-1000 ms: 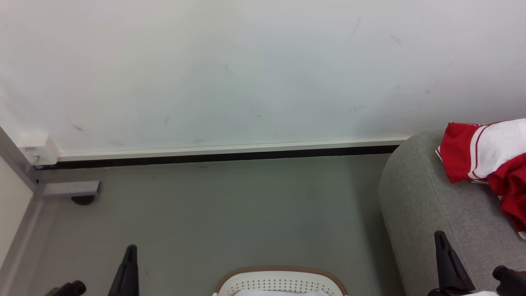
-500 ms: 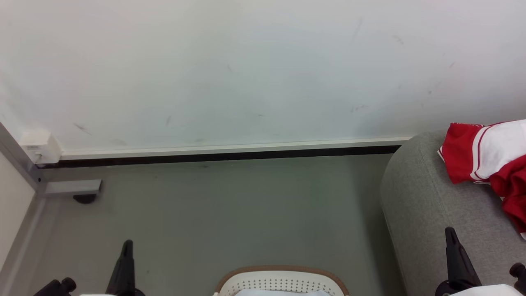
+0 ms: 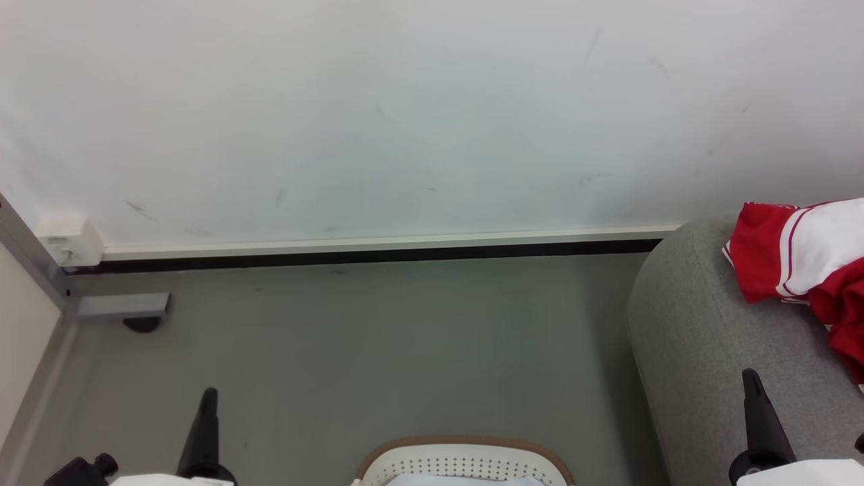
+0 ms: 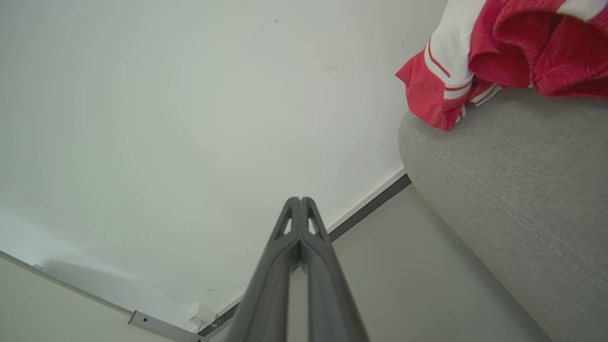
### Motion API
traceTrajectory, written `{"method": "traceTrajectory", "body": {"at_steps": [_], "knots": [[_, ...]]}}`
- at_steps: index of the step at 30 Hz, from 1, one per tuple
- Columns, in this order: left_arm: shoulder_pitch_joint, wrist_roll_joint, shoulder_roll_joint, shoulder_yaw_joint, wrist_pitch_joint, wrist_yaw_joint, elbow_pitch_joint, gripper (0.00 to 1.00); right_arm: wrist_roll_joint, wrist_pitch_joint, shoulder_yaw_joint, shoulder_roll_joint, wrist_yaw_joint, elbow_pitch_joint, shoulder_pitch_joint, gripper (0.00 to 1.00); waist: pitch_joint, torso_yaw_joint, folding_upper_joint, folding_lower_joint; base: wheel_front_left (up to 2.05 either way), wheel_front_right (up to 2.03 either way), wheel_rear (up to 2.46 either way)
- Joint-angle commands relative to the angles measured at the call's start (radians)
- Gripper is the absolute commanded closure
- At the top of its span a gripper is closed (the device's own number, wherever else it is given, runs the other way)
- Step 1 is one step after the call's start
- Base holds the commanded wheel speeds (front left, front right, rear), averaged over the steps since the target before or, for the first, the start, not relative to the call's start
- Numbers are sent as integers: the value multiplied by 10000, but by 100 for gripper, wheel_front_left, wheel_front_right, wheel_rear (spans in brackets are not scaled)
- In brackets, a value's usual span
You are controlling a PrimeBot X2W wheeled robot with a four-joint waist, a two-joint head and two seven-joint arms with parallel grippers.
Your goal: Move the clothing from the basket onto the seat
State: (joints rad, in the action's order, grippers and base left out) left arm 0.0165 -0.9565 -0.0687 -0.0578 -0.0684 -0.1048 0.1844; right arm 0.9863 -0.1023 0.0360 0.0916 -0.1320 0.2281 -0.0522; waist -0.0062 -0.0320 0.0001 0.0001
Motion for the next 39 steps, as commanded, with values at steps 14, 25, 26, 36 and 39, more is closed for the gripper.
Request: {"method": "traceTrajectory", "body": {"at_steps": [14,25,26,36,39], "knots": [[399,-1748,30,-200,492,34,15,100,1879,378,-173,154,12,1,-356,100,10,60,-1,-1,0,0,0],[527,-2779,63,-283,793,44,80,100,3022,602,-258,206,14,43,-412,100,18,105,-1,-1,0,0,0],[539,-2882,65,-291,812,45,85,100,3124,612,-265,210,14,45,-421,100,18,109,-1,-1,0,0,0],[661,-3730,88,-368,1045,46,137,100,4037,800,-321,255,16,78,-499,100,25,151,-1,-1,0,0,0],[683,-3885,93,-384,1110,48,147,100,4247,830,-330,261,17,85,-514,100,26,159,-1,-1,0,0,0]]}}
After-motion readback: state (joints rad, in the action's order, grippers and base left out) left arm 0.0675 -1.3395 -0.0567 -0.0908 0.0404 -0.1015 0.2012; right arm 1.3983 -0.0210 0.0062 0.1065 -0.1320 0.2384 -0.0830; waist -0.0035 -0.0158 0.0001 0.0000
